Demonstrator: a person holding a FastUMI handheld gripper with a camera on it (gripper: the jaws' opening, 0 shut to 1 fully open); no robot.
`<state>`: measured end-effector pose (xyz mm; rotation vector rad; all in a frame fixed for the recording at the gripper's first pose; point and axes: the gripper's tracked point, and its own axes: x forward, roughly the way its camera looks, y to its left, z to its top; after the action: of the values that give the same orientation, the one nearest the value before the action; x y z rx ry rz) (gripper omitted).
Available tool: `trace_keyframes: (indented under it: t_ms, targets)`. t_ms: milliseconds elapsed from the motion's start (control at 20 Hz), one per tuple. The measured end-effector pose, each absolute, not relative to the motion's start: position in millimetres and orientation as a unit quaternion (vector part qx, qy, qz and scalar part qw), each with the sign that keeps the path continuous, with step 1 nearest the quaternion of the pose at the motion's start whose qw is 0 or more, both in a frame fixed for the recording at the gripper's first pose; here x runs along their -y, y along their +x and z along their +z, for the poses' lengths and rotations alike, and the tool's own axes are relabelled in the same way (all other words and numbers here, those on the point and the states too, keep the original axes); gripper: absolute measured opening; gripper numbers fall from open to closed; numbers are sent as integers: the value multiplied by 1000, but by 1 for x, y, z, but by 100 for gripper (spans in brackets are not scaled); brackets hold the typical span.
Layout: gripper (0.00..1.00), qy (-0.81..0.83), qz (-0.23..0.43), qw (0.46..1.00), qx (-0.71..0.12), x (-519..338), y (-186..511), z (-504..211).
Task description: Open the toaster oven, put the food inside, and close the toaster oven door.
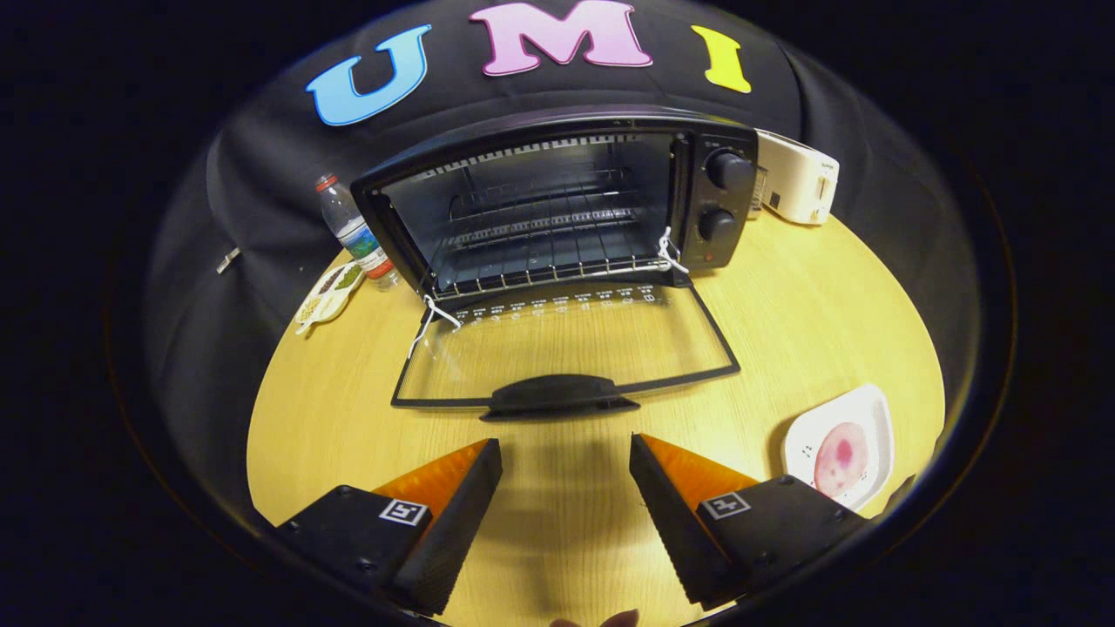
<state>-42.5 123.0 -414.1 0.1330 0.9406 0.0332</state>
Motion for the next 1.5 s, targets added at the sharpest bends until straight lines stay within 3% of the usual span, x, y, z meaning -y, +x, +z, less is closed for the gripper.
trace_keyframes:
  t_ms: [200, 550, 850, 1300, 1350, 1450, 1500]
  targets:
    - [98, 67, 36, 846, -527, -90, -80, -374]
    - [98, 35, 20, 800, -598, 50, -101, -332]
    - [99, 33, -14, 756, -653, 145, -107, -367]
    - [99, 30, -31, 729, -683, 201, -93, -446]
    - [97, 29, -28, 728, -684, 202, -90, -450]
    - [76, 36, -18, 724, -689, 199, -91, -456]
    - [58, 40, -10, 721, -692, 195, -93, -458]
